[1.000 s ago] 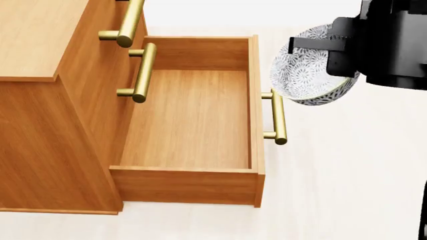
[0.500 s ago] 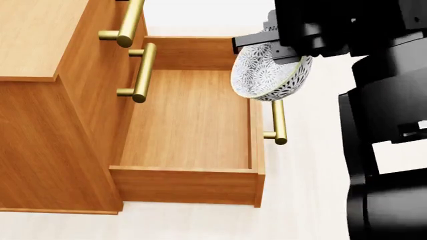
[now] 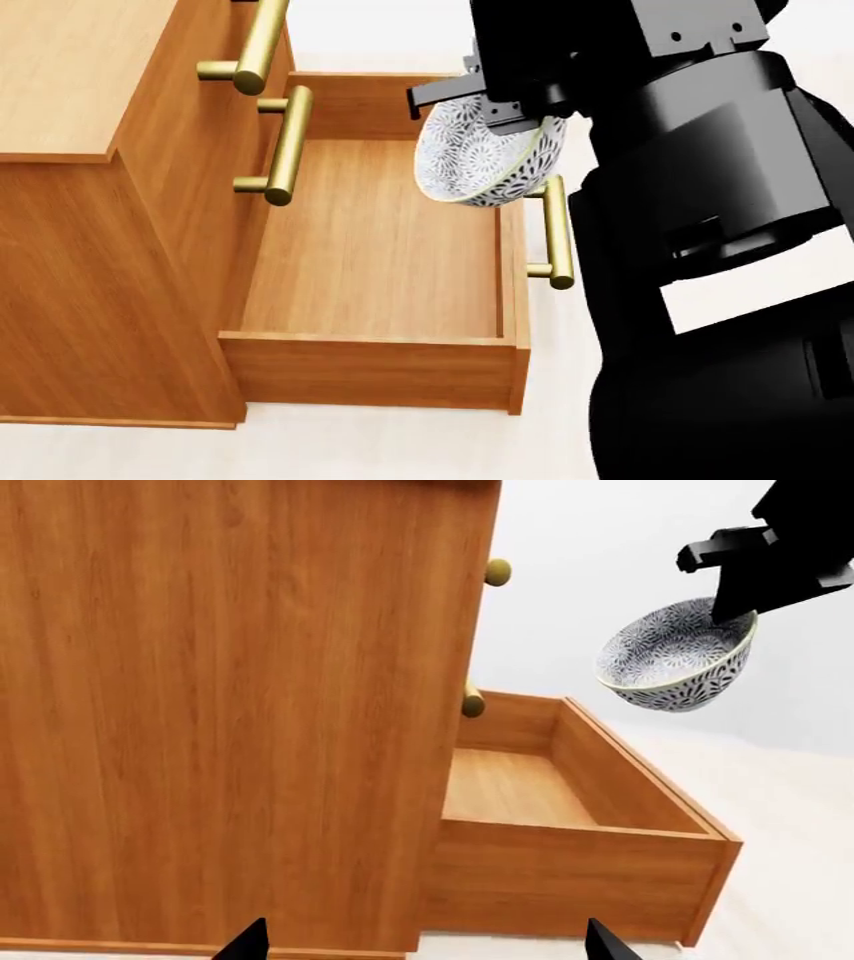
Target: Put the bowl in the bottom drawer of the cabinet and close it.
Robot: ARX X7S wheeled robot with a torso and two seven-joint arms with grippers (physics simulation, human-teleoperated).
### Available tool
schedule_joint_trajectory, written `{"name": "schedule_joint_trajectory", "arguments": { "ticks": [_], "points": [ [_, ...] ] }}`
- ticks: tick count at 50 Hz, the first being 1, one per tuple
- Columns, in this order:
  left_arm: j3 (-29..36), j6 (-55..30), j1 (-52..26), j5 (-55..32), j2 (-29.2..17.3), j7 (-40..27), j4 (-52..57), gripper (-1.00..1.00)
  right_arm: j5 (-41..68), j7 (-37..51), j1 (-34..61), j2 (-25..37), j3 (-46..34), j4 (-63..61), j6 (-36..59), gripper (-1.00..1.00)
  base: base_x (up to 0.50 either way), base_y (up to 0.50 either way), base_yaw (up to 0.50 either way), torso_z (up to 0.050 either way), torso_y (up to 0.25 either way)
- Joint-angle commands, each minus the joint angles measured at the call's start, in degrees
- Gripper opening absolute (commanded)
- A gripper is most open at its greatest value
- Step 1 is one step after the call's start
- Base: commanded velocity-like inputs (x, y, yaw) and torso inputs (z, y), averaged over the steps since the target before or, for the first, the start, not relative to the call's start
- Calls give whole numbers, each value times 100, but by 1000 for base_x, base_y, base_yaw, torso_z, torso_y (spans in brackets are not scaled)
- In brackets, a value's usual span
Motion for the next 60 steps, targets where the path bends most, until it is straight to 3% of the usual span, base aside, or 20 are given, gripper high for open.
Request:
{"name": "schedule_joint_trajectory", "arguments": {
  "ticks": [1,15,37,60],
  "points": [
    [-3,25,-16,-27,-7,-5,-32,100,-102,-240,-115,-162,-134,167,-322,-100,0,0,0,0,0],
    [-20,83,-40,-77,-13,5,-129,100,432,-394,-219,-231,-769,228,-686,-100,0,0,0,0,1],
    [-53,172,-33,-122,-32,-15,-196,100,2578,-285,-307,-236,-2812,492,-1627,-100,0,0,0,0,0],
    [-32,155,21,-104,-85,-72,-87,100,3530,-384,-629,-228,-3291,477,-2119,-100,0,0,0,1,0]
  ]
}}
